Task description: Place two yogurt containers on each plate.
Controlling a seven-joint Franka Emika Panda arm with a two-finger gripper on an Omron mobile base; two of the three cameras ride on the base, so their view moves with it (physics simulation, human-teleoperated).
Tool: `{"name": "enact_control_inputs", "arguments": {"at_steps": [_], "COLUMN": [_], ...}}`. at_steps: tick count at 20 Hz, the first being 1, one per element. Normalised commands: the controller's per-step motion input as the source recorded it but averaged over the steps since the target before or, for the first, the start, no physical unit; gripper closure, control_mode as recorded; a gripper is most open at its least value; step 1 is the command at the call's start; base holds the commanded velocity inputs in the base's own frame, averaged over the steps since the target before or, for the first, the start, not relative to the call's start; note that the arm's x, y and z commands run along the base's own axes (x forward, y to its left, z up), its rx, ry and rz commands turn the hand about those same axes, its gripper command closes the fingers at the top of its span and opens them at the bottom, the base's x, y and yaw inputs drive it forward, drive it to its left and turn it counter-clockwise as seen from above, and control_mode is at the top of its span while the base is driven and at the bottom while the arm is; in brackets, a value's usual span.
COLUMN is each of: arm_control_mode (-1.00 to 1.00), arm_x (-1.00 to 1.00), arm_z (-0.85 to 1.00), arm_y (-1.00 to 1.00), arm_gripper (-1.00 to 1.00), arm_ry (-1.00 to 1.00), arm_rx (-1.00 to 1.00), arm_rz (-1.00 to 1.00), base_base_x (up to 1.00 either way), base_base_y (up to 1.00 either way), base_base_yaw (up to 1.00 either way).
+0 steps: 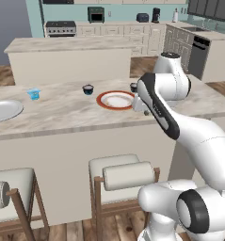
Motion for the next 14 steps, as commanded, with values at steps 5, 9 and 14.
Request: {"name": "enact_control_inputs", "arguments": {"at_steps": [5,9,14], "arm_control_mode": [-1.0,-1.0,-1.0], "arm_x": [-0.05,0.26,0.76], "arm_z": [-0.09,-0.22,0.02], "arm_y": [0.0,0.33,0.3], "arm_gripper": [-1.0,-1.0,-1.0], "arm_ry": [0.0,0.0,0.0], "arm_rx": [0.0,-0.02,0.0], "arm_rz": [0.0,-0.07,-0.01], "base_base_x": [0.0,0.0,0.0], "base_base_y": [0.0,0.0,0.0], "base_base_yaw": [0.0,0.0,0.0]}}
